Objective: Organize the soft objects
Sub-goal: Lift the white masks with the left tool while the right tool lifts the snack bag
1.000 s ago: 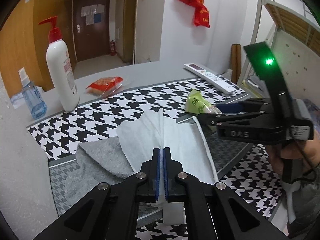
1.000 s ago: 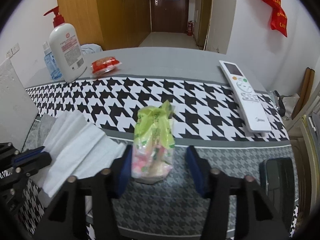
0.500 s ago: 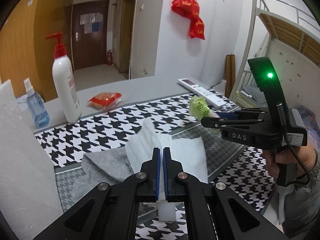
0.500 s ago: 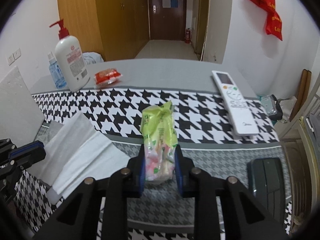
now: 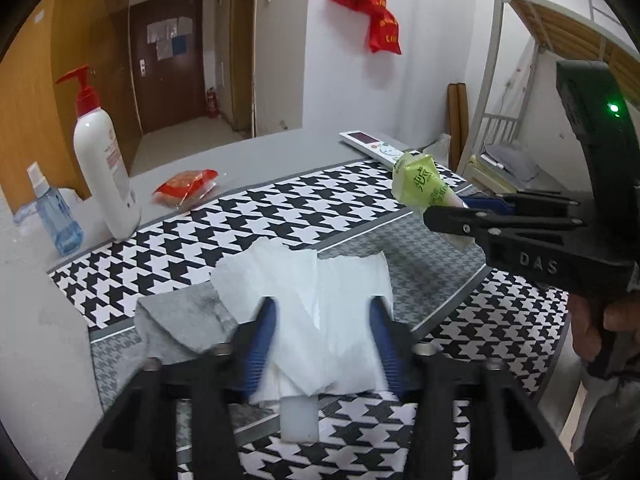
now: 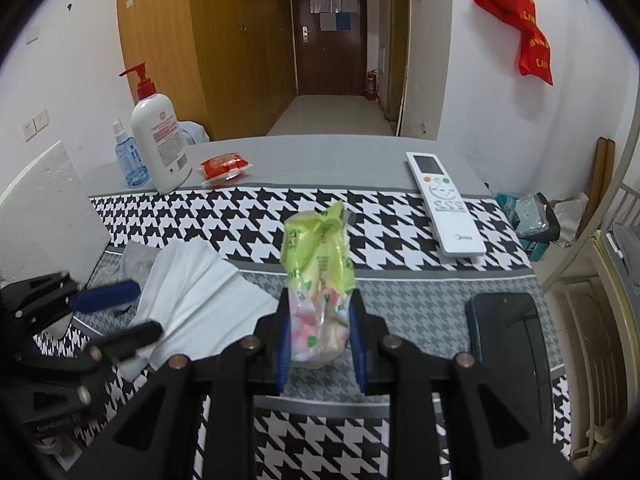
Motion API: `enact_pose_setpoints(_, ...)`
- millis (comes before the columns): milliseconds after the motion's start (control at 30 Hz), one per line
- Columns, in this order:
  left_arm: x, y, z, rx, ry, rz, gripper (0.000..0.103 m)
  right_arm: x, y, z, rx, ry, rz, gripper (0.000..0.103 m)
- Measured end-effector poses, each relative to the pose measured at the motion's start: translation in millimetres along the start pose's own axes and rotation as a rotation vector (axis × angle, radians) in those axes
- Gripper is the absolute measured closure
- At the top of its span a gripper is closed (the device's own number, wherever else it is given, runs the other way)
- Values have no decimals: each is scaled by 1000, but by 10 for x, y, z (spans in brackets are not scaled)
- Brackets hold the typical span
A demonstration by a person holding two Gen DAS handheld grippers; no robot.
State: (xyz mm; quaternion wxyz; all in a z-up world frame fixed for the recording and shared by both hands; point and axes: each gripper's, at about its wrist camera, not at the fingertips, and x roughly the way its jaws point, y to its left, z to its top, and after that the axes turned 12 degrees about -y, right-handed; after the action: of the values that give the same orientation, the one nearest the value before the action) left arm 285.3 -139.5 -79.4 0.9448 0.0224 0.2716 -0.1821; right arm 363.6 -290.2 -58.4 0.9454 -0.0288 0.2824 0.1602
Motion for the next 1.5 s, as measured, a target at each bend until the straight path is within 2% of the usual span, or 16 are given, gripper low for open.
enact_pose_setpoints(333, 236, -140, -47, 44, 68, -2, 50, -94, -21, -49, 16, -14, 16, 74)
enact_pose_setpoints(567, 435, -124, -79, 34, 108, -5, 50, -165, -63, -66, 35, -20, 15, 74)
enact_pose_setpoints(833, 562, -159, -132, 88, 121, 40, 51, -219, -59, -95, 36, -23, 18, 74)
enact_pose_setpoints(933, 592, -168, -138, 113, 115, 79, 63, -254, -63, -97, 38, -27, 17, 74)
enact_pose_setpoints(1100, 609, -167, -150, 162, 105, 148, 90, -346, -69, -76, 43, -41, 15, 74)
enact_pose_setpoints(1200, 574, -112, -143, 139, 100, 142, 95, -392, -70, -73, 42, -47, 8, 74)
enact_pose_setpoints(1367, 466, -66, -109, 108, 84, 112, 96, -470, -82, -61, 44, -56, 0, 74)
enact_pose_setpoints(1500, 240, -52, -8, 73, 29, 73, 98, -516, -79, -52, 42, -62, -6, 74)
